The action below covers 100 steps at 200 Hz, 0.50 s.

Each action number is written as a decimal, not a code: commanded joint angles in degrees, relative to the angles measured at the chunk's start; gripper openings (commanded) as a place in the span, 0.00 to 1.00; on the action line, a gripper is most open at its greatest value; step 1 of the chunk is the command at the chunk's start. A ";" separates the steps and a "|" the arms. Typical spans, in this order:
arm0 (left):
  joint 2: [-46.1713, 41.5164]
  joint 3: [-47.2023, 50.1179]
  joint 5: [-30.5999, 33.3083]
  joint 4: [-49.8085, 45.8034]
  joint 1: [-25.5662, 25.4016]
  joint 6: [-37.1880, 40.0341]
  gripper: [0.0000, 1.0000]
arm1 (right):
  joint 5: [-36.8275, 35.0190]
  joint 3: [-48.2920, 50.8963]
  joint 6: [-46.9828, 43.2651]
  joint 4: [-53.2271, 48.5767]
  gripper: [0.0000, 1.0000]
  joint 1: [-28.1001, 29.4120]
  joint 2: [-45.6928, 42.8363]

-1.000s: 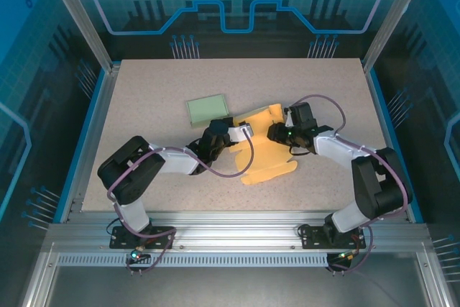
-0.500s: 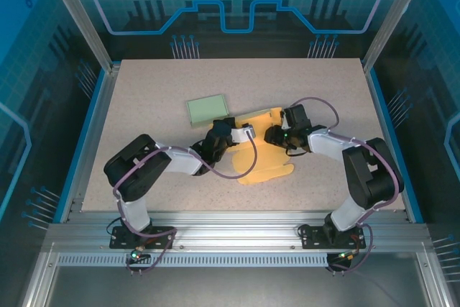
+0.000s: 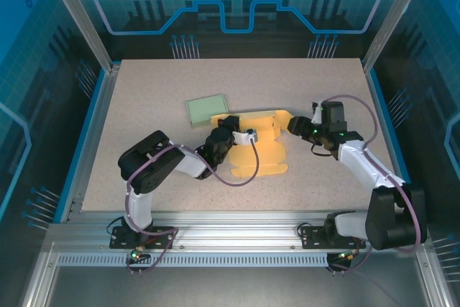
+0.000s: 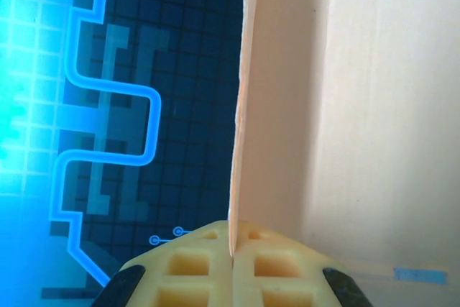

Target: Fold the paper box

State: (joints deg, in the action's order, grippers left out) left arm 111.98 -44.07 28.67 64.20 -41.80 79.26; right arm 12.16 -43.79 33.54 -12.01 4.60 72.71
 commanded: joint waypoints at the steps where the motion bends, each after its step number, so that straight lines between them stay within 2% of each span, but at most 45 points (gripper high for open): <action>1: 1.58 0.55 -1.35 6.96 -0.32 4.71 0.00 | 3.09 0.38 -1.86 -3.27 0.61 -4.28 -1.49; 50: 2.16 1.01 -1.77 9.43 -0.43 7.06 0.00 | 5.94 -3.35 -1.95 -1.19 0.57 -11.90 5.35; 75: 2.60 1.32 -1.77 11.27 -0.67 8.03 0.00 | 4.60 -9.01 -3.06 -1.96 0.55 -13.47 12.79; 100: 3.62 0.98 -1.95 11.87 -0.97 8.57 0.00 | 8.07 -13.38 -4.07 -0.04 0.52 -12.65 20.41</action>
State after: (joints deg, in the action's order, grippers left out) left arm 113.78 -43.55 28.03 72.16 -42.17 86.17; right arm 16.29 -53.08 31.33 -13.43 -8.27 88.14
